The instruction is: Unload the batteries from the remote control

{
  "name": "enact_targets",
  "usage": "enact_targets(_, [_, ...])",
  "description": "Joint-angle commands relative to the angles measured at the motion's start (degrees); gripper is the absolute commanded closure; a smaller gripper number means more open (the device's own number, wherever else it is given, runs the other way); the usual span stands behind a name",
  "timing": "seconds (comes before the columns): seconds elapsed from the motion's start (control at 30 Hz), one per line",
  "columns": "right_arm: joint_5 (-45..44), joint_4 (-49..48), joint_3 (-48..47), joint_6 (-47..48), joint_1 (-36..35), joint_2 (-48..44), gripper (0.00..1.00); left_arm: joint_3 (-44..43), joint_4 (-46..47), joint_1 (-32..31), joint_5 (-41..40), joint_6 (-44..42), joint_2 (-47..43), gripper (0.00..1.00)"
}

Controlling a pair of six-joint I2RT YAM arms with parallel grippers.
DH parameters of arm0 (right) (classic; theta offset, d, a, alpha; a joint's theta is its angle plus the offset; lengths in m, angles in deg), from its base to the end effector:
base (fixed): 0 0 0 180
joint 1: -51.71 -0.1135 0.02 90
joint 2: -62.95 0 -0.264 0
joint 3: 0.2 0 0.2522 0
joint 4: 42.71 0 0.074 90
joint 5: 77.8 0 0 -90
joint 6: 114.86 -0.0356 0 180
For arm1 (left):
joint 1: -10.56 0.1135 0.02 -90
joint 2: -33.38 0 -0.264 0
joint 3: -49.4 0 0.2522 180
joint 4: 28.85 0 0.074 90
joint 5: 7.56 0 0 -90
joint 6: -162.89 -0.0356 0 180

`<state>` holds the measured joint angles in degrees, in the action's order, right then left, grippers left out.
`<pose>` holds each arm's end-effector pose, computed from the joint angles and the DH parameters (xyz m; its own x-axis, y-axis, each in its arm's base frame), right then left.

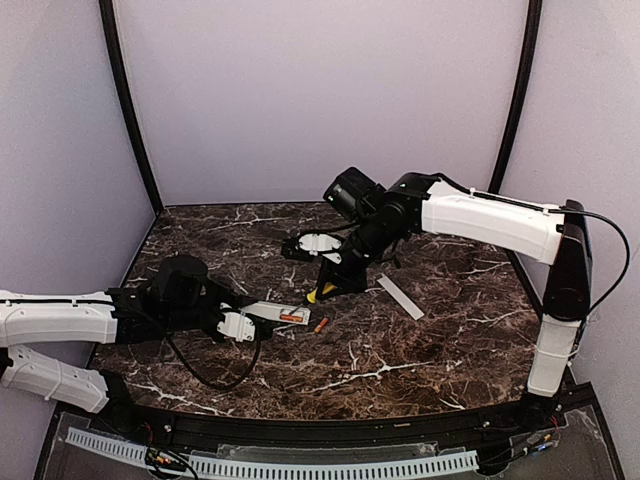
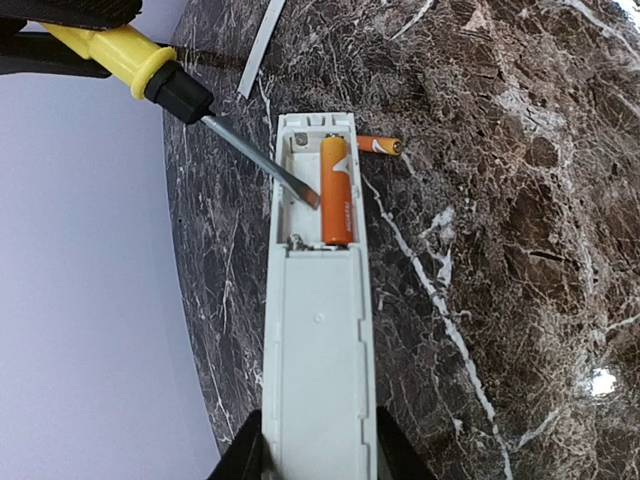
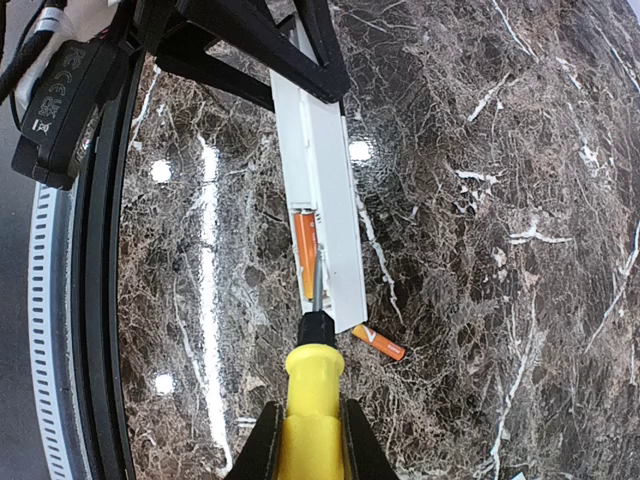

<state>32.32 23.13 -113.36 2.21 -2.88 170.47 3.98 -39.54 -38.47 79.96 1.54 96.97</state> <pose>0.2240 0.3362 0.2968 -0.0544 -0.8140 -0.5784 -0.9985 0.0385 0.0396 0.1573 -0.1788 0.2184 0.5900 0.7643 -0.2603 0.5331 -0.1267 0.8365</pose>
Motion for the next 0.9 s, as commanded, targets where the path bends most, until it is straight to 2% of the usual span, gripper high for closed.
enact_targets(0.0, [3.52, -1.01, 1.83, -2.13, 0.17, 1.98, 1.0, -0.38, 5.41, -0.2, 0.55, 1.67, -0.31, 1.0])
enact_targets(0.47, [2.59, -2.5, 8.68, -2.99, 2.62, 0.06, 1.0, -0.07, 6.46, -0.23, -0.18, 1.57, 1.46, 1.0])
enact_targets(0.87, [4.18, -5.03, 9.39, -3.8, 2.95, 0.66, 1.0, 0.02, 6.72, -0.25, 0.48, 1.86, 1.75, 1.0])
